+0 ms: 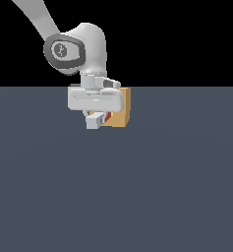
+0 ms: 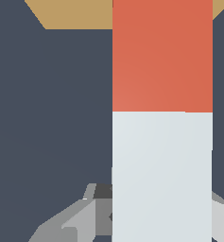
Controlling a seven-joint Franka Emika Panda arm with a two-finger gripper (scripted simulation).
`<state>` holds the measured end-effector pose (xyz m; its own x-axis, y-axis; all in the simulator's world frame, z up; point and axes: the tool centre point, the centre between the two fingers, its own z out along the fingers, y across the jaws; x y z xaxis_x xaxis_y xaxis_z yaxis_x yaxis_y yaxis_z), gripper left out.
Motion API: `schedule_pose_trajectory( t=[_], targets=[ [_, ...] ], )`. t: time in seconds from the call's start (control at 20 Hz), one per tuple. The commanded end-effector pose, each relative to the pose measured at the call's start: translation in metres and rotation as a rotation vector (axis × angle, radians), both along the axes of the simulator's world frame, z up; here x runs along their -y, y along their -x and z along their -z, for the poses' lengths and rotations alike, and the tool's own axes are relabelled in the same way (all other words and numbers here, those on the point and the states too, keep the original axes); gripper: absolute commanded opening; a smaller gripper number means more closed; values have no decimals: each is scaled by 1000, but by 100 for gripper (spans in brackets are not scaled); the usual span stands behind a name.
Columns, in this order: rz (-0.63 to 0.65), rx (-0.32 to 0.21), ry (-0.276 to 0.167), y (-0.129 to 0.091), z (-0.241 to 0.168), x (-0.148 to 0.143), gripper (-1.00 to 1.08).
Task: Insert the peg into the horizontal hole in a box.
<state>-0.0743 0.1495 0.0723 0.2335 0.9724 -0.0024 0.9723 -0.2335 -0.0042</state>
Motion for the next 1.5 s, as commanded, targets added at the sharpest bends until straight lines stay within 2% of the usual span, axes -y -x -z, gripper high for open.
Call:
schedule_pose_trajectory(
  t=[0.0, 0.5, 1.1, 1.45],
  targets=[
    [-1, 5, -2, -3, -3, 0, -100],
    [-1, 4, -2, -5, -2, -6, -100],
    [-1, 5, -2, -22, -3, -79, -100],
    [-1, 6, -3, -28, -3, -99, -100]
  ],
)
